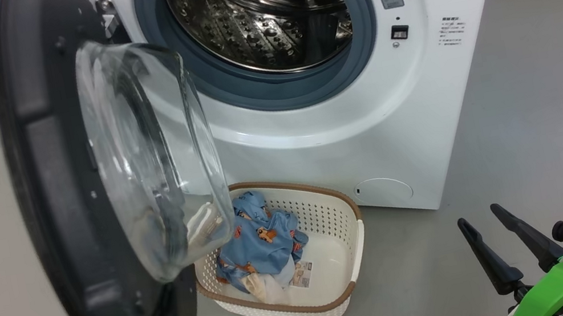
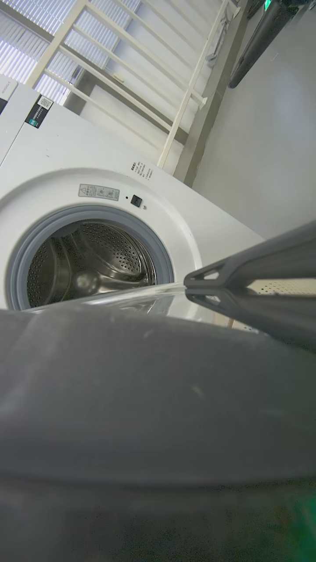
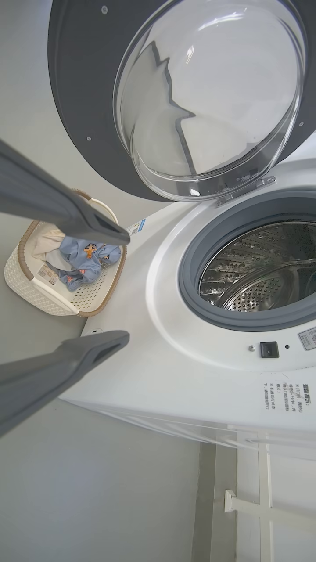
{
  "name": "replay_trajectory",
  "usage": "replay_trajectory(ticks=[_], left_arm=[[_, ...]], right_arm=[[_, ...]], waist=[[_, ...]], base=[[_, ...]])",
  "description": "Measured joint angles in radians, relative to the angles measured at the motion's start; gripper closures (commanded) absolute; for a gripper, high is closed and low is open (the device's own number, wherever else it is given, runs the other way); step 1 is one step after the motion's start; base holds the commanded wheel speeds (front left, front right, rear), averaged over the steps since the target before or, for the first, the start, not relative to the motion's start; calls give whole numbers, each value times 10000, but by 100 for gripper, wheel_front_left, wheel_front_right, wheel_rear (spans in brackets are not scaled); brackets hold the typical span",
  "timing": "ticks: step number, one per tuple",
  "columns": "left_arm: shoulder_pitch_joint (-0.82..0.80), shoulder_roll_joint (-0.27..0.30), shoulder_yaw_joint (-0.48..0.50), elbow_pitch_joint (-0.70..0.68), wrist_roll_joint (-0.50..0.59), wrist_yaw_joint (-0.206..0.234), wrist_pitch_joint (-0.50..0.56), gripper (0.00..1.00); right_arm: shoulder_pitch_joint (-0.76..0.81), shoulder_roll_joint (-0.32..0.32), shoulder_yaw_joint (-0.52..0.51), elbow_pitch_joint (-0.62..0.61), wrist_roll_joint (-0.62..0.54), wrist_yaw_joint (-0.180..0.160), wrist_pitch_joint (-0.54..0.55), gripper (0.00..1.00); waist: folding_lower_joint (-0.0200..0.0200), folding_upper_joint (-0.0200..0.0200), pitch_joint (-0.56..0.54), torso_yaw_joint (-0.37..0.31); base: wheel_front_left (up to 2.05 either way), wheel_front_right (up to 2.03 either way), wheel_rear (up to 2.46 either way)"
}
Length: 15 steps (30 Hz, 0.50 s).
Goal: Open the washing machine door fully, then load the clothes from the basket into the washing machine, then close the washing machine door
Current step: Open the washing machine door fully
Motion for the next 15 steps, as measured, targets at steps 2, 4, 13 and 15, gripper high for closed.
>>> replay_trajectory(ticks=[2, 4, 13, 15], left_arm=[[42, 15, 244, 4, 0, 81, -2, 100], [63, 38, 512, 6, 0, 169, -2, 100], [3, 343, 1776, 288, 17, 290, -2, 100], [-67, 405, 2038, 474, 19, 286, -4, 100]], right_arm=[[0, 6, 27, -2, 0, 0, 0, 0], [-1, 4, 113, -4, 0, 0, 0, 0], [-53, 10, 328, 6, -167, 0, 0, 0], [-93, 12, 353, 4, -171, 0, 0, 0]], waist=[[1, 0, 7, 50], [0, 0, 17, 103], [0, 0, 188, 372], [0, 0, 243, 413]], base=[[0, 0, 0], [0, 0, 0], [0, 0, 0], [0, 0, 0]])
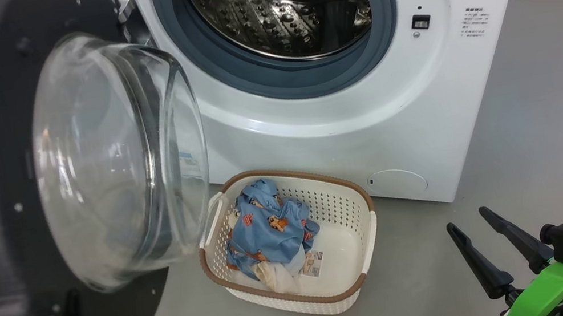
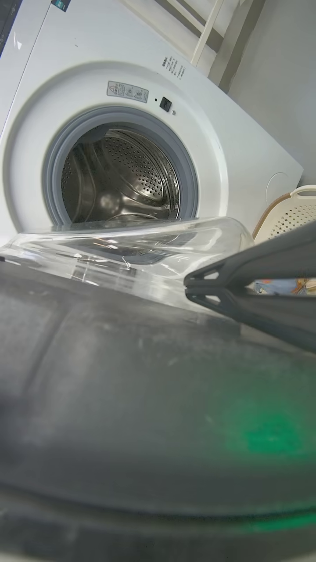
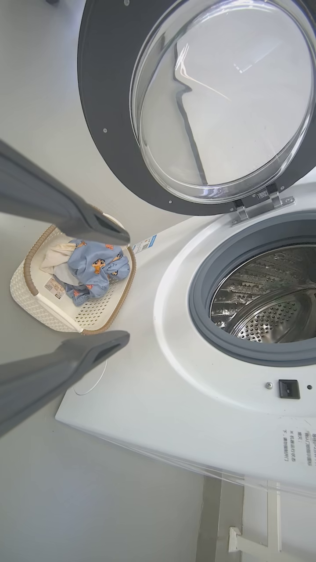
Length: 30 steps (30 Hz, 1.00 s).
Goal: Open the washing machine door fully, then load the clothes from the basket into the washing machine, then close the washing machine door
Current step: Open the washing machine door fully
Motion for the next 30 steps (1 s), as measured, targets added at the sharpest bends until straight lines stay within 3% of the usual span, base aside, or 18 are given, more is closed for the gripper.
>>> replay_trajectory(ticks=[30], left_arm=[[-3393, 865, 4059, 3975, 1360, -368, -17, 100]], right_arm=[[-1044, -228, 272, 102, -213, 0, 0, 0]], waist=[[0, 0, 1348, 4]], base=[[0, 0, 0]])
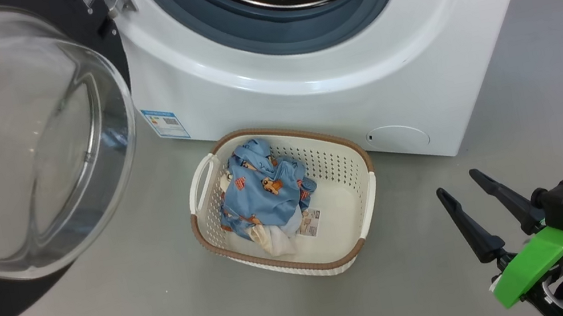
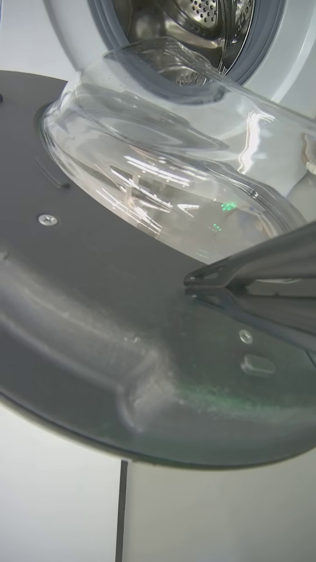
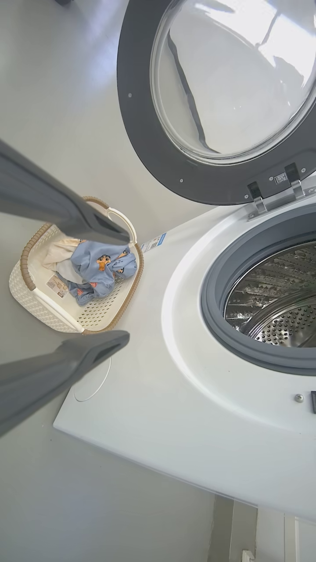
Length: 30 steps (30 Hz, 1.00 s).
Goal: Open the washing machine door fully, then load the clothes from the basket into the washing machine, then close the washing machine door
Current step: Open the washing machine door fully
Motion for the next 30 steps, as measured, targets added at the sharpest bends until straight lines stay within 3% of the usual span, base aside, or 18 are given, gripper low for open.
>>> replay_trajectory(ticks=[11, 23, 28, 30], left_arm=[[-865, 556, 65, 890, -88, 0, -42, 100], [-699, 462, 10, 734, -430, 0, -42, 100], [-140, 324, -4, 353, -441, 4, -42, 78], [153, 236, -109, 102, -441, 4, -42, 82]], right_arm=[[-288, -23, 17, 84, -159, 0, 0, 0], [-386, -31, -17, 71, -157, 0, 0, 0], [-328, -42, -46, 44, -151, 0, 0, 0], [-291, -42, -52, 29, -140, 0, 0, 0]], waist=[[0, 0, 405, -112], [0, 0, 104, -176], [0, 0, -148, -212], [0, 0, -266, -241]], base=[[0, 0, 0], [0, 0, 0], [0, 0, 0], [0, 0, 0]])
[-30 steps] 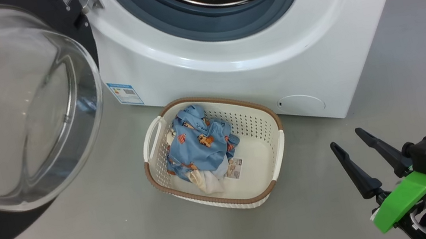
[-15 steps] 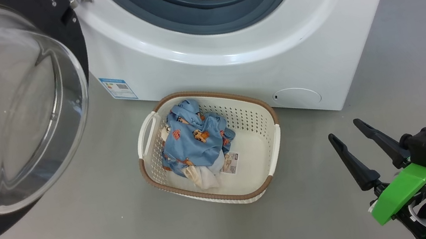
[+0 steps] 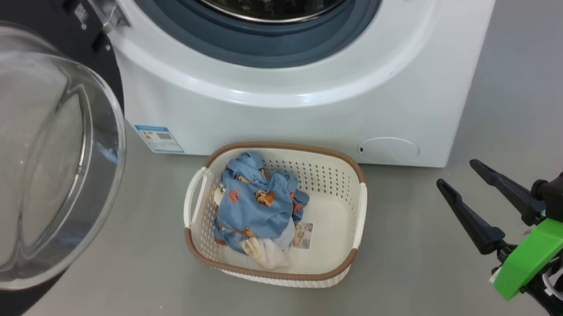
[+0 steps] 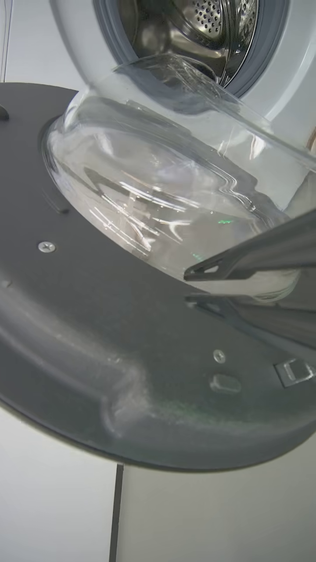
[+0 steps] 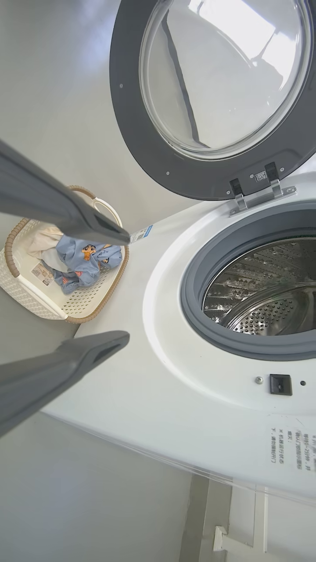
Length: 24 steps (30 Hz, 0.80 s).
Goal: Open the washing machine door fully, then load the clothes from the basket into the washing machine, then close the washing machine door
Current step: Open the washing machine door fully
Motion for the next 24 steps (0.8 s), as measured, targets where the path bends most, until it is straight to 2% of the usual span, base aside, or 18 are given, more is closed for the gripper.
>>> replay_trajectory(ticks=[4, 8, 10, 17, 24], left_arm=[[659, -219, -336, -479, 0, 0, 0, 77], [1200, -299, -598, -1034, -6, 0, 0, 52], [1451, -447, -798, -1338, -6, 0, 0, 2], [2287, -685, -1398, -2034, -84, 0, 2, 0], [2721, -606, -2311, -2761, -274, 0, 2, 0]], right_arm=[[162, -12, -35, -100, 86, 0, 0, 0], [444, -21, -73, -138, 96, 0, 0, 0], [512, -27, -140, -196, 171, 0, 0, 0], [658, -48, -345, -307, 178, 0, 0, 0], [1011, -38, -529, -387, 178, 0, 0, 0]], waist=[[-1, 0, -248, -76], [0, 0, -464, -161], [0, 0, -558, -210], [0, 0, -765, -503], [0, 0, -868, -984]], base=[[0, 0, 0], [0, 0, 0], [0, 0, 0], [0, 0, 0], [0, 0, 0]])
